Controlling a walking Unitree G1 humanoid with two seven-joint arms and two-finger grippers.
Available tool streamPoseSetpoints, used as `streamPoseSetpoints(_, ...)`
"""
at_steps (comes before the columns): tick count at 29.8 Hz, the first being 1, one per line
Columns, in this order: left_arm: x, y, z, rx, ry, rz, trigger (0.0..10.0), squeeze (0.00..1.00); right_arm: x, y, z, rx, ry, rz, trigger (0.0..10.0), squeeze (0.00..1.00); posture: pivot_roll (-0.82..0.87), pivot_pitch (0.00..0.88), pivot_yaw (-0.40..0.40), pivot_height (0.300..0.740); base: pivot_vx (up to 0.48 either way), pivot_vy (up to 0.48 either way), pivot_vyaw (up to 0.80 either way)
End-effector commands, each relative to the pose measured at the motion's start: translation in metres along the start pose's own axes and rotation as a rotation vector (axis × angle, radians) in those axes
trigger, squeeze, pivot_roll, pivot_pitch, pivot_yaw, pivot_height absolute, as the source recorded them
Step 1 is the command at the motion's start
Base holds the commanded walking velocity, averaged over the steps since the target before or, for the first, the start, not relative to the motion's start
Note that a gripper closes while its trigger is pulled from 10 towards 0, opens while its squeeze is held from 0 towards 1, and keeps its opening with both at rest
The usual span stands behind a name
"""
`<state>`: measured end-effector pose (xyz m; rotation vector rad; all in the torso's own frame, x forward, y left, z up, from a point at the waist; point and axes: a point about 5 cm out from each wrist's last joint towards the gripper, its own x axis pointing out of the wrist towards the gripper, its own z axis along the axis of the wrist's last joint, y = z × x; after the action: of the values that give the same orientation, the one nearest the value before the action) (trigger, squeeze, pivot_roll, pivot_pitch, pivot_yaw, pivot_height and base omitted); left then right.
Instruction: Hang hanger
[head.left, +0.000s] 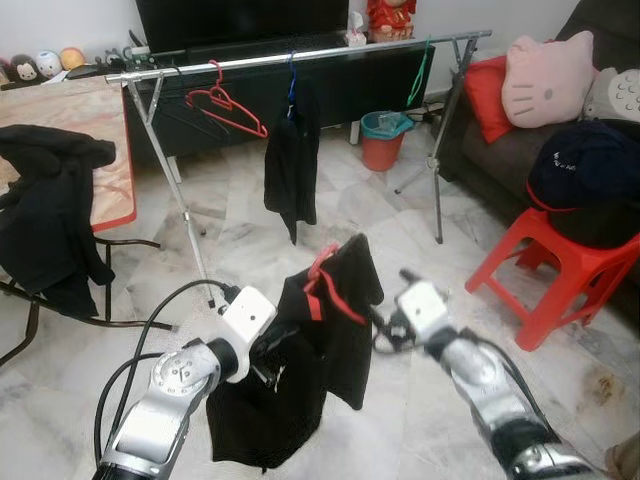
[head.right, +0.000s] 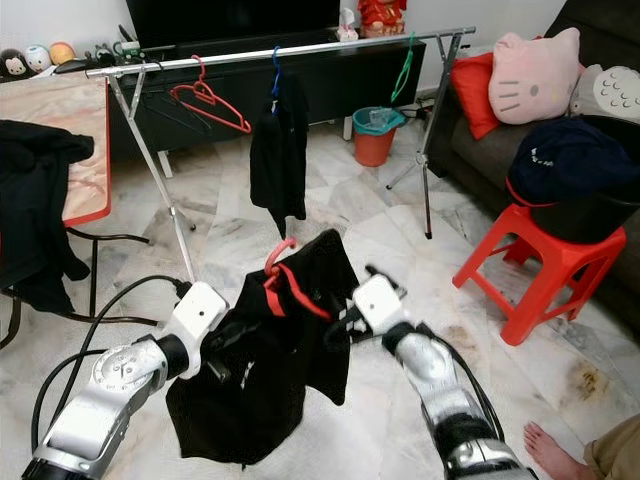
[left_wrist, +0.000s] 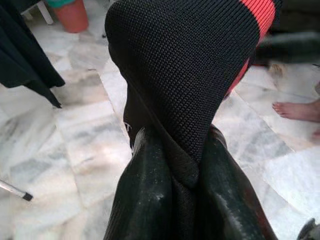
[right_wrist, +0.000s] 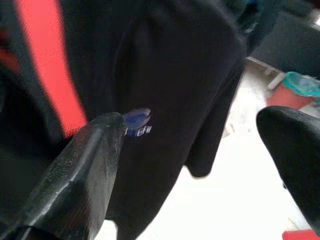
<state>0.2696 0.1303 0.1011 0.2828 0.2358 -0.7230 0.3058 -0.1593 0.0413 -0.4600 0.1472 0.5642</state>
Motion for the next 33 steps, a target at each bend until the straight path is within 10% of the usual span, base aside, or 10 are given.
streamPoseSetpoints(1,-0.001,0.000,0.018,0.030,-0.066,-0.017,10.0,0.00,-0.001,0.000,0.001,-0.033,-0.003,0.041,10.0,1.00,0.05,0.000,-0.011,0.740,0.000,0.000,0.00)
streamPoseSetpoints(13,0.008,-0.013,0.029,0.037,-0.101,-0.070,10.0,0.00,0.010,0.007,0.013,-0.112,-0.020,0.123,10.0,0.96,0.05,0.000,-0.014,0.740,0.000,0.000,0.00)
streamPoseSetpoints(14,0.009,-0.014,0.029,0.034,-0.101,-0.069,10.0,0.00,0.012,0.006,0.015,-0.110,-0.023,0.112,10.0,0.00,0.05,0.000,-0.015,0.740,0.000,0.000,0.00)
streamPoseSetpoints(28,0.007,-0.012,0.035,0.036,-0.109,-0.082,10.0,0.00,0.016,0.006,0.011,-0.142,0.037,0.067,10.0,0.00,0.06,0.000,-0.017,0.740,0.000,0.000,0.00)
streamPoseSetpoints(29,0.007,-0.012,0.034,0.037,-0.109,-0.082,10.0,0.00,0.016,0.007,0.010,-0.143,0.041,0.065,2.1,0.00,0.06,0.000,-0.017,0.740,0.000,0.000,0.00)
streamPoseSetpoints(30,0.007,-0.012,0.034,0.037,-0.108,-0.082,10.0,0.00,0.015,0.007,0.009,-0.144,0.044,0.063,2.1,0.00,0.06,0.000,-0.017,0.740,0.000,0.000,0.00)
streamPoseSetpoints(31,0.006,-0.011,0.034,0.038,-0.106,-0.082,10.0,0.00,0.015,0.006,0.008,-0.146,0.052,0.056,0.0,0.00,0.07,0.000,-0.017,0.740,0.000,0.000,0.00)
streamPoseSetpoints(33,0.005,-0.010,0.034,0.041,-0.102,-0.082,10.0,0.00,0.015,0.005,0.006,-0.151,0.075,0.037,0.0,0.00,0.07,0.000,-0.017,0.740,0.000,0.000,0.00)
